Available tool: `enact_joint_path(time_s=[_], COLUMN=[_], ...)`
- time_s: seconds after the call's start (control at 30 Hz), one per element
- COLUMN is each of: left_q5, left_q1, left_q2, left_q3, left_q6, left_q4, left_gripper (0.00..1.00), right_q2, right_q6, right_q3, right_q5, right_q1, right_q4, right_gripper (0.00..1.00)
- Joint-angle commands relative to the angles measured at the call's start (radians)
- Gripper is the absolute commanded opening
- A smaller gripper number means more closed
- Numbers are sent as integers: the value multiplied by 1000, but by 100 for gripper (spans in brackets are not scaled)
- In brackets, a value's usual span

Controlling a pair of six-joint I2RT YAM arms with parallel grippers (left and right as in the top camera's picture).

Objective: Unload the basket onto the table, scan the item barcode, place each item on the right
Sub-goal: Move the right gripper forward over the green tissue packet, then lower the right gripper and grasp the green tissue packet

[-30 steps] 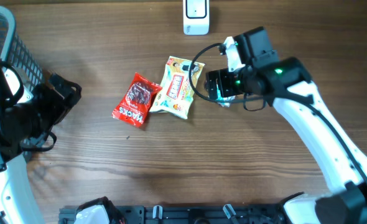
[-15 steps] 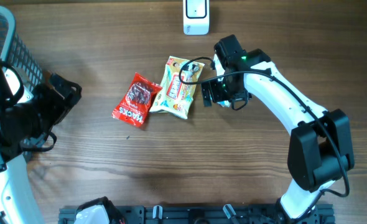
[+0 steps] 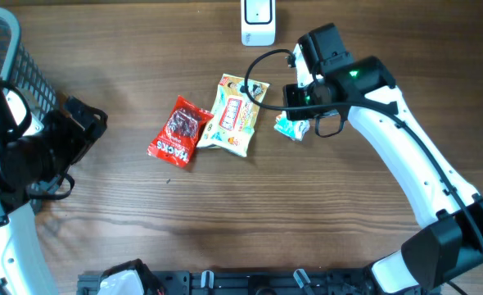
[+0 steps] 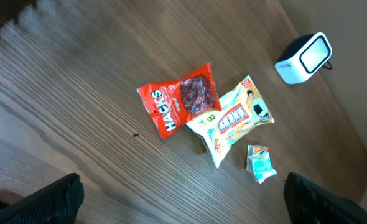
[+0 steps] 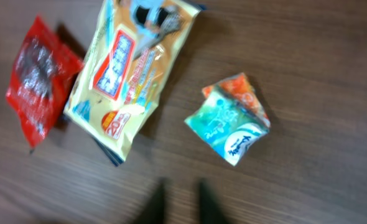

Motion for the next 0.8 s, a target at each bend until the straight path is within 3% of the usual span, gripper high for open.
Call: enact_joint_path(time_s=[0.0,0.17,0.33,0.77], left_q5=[-6,-6,-6,-6], left_q1=[6,6,6,6], left_q2=[1,1,1,1], left_q3=[3,3,3,3], left_q6=[16,16,16,16], left_q4=[3,3,3,3], left_gripper=[100,100,100,100], right_q2=[13,39,95,331], right_q6=[272,339,286,278], right_q3=[-61,-165,-235,-232], right_q5=[195,240,130,267], right_q1=[-2,-3,-3,-3], right_q4=[30,130,294,274], right_gripper=[4,4,4,4])
